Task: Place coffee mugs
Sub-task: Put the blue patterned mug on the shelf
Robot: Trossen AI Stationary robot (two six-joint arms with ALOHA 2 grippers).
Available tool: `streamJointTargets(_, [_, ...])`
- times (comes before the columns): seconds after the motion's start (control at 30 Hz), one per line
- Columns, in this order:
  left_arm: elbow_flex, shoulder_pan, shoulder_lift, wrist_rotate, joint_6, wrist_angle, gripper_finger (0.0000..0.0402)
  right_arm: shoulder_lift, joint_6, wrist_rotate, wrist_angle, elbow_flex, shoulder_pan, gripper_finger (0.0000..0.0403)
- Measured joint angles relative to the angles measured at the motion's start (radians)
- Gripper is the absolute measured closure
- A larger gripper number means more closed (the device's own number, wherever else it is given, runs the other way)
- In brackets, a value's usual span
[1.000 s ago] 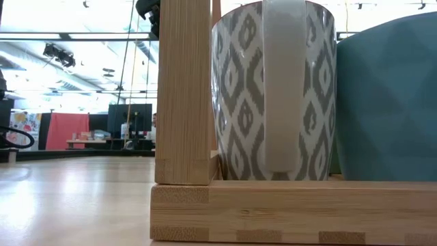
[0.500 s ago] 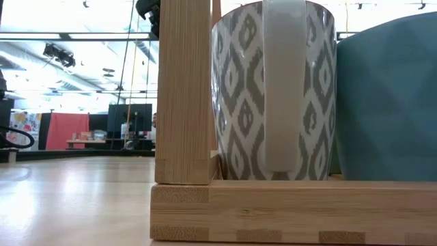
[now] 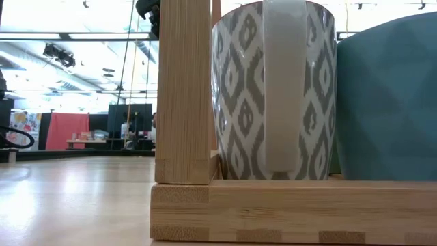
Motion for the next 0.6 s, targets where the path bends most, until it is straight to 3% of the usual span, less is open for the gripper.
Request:
streamJointTargets(0.2, [0.0, 0.0, 0.0, 0.0, 0.0, 0.0, 0.0273, 0.0, 0.0, 0.0, -0.003, 0.0, 0.0, 0.0259])
streamJointTargets(0.6, [0.0, 0.0, 0.0, 0.0, 0.0, 0.0, 0.0273, -0.01, -0.018, -0.055, -0.084, 0.049, 0.0, 0.0258])
